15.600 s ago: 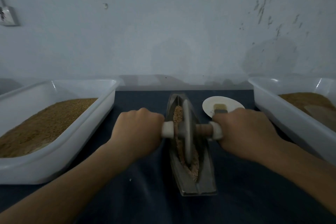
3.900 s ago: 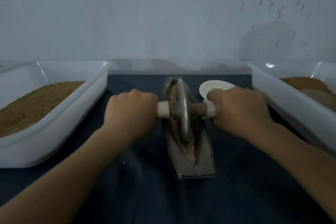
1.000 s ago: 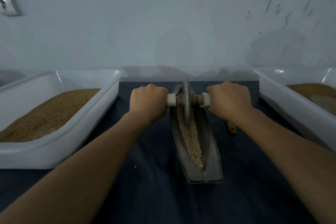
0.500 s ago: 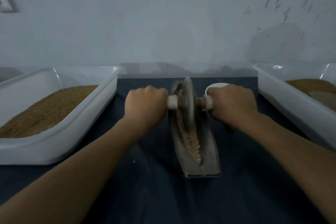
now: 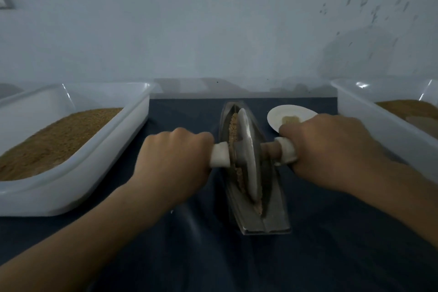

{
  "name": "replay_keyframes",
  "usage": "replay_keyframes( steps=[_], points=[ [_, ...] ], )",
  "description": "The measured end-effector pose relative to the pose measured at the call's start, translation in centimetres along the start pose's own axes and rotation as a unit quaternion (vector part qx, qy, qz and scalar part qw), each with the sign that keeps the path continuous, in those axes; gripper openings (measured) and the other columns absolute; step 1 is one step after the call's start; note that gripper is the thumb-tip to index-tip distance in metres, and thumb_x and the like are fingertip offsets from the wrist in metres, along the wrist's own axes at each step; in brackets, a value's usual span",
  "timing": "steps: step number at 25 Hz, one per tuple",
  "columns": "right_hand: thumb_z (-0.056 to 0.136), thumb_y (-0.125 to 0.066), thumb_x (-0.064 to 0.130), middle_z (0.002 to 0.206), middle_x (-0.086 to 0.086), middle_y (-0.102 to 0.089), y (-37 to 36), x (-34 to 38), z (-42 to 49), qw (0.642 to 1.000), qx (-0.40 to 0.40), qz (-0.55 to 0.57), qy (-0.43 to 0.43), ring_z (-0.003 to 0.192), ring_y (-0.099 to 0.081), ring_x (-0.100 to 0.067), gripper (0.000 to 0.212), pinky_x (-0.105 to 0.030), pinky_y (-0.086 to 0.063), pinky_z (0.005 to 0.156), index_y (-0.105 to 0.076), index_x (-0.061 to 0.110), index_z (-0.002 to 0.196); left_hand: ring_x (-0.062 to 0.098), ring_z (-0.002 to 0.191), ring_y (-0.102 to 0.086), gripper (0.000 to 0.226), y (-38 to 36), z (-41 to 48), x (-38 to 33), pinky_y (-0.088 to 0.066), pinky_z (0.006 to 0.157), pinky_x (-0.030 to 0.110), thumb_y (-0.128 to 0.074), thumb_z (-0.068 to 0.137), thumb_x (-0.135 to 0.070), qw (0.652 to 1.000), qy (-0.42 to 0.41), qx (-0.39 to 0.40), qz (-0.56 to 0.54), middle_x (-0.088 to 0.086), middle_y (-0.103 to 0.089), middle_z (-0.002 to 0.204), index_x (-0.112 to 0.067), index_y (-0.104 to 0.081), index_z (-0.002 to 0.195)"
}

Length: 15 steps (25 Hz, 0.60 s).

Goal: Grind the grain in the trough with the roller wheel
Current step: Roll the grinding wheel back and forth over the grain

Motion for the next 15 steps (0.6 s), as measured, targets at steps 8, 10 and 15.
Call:
replay_keyframes(
  steps=[8,10,15],
  points=[
    [0.084,-0.062,0.027,0.077,0.005,-0.054,-4.6,-0.8,3.4,0.956,0.217,0.091,-0.173,0.072,-0.056,-0.022,0.018,-0.029,-0.038,0.056,-0.047,0.028,0.073,0.027,0.065,-0.056,0.004,-2.0,7.7,-1.2,-0.034,0.055,0.033,-0.059,0.085,-0.023,0.992,0.016,0.096,0.078,0.002,-0.053,0.073,-0.023,-0.062,0.087],
    [0.07,-0.069,0.033,0.059,0.011,-0.032,-2.6,-0.4,1.1,0.991,0.101,0.027,-0.081,0.048,-0.031,-0.012,0.032,-0.021,-0.019,0.046,-0.037,0.031,0.066,0.022,0.051,-0.043,0.019,-1.2,3.7,-0.7,-0.023,0.048,0.027,-0.065,0.077,-0.031,0.998,-0.003,0.045,0.043,-0.005,-0.04,0.061,-0.027,-0.046,0.074],
    [0.056,-0.068,0.037,0.055,0.017,-0.015,-0.5,-0.1,0.6,0.999,0.045,0.004,-0.021,0.05,-0.007,0.002,0.028,-0.015,-0.009,0.05,-0.041,0.033,0.061,0.015,0.043,-0.027,0.028,-0.8,0.2,0.5,-0.014,0.046,0.02,-0.06,0.071,-0.04,0.999,-0.006,0.032,0.011,-0.01,-0.037,0.054,-0.031,-0.034,0.067]
  ],
)
Point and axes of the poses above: each hand's wrist, its own z-axis towards the middle knuckle, its own y-axis out of the back of the hand, x = y × z, the point moved 3 cm from there along z, towards the middle knuckle
